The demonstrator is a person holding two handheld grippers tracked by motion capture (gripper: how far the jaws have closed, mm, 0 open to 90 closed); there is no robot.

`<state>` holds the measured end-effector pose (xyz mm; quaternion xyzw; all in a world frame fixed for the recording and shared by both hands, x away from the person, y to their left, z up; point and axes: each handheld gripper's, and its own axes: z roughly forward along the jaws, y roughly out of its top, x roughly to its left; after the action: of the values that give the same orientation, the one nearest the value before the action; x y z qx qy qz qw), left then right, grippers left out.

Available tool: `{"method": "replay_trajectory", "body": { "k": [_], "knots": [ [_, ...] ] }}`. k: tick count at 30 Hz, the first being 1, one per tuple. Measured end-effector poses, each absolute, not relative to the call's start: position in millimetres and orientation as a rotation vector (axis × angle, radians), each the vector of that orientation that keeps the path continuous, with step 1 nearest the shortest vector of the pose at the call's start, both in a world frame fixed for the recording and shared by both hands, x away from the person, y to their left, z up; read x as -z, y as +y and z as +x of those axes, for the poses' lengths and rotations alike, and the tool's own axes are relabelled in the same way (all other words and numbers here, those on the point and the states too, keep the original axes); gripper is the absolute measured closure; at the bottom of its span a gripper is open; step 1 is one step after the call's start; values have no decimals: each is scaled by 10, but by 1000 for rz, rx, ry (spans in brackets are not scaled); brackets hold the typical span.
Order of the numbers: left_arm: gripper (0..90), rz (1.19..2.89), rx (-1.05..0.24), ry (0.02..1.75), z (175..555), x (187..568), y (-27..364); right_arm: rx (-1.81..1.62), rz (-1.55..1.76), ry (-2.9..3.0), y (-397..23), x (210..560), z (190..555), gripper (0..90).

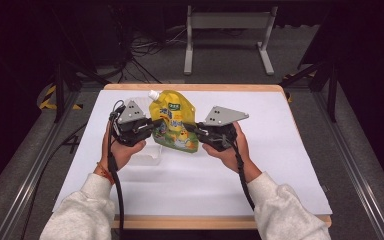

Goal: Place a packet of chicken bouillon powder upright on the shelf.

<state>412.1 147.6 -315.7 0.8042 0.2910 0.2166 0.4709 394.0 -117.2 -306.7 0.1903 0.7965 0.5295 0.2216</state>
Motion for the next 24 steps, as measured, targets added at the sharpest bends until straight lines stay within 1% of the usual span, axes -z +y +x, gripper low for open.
{"method": "replay_trajectory", "body": {
  "k": [11,17,24],
  "knots": [
    [838,1924,-561,782,4375,3140,1736,-1455,502,2183,-853,3043,4241,900],
    [829,1921,-585,798,4488,3144,1801,-1452,500,2172,-726,3062,4348,900],
    [824,1925,-599,842,4628,3236,1855,-1436,525,2165,-584,3158,4475,900]
  ]
}}
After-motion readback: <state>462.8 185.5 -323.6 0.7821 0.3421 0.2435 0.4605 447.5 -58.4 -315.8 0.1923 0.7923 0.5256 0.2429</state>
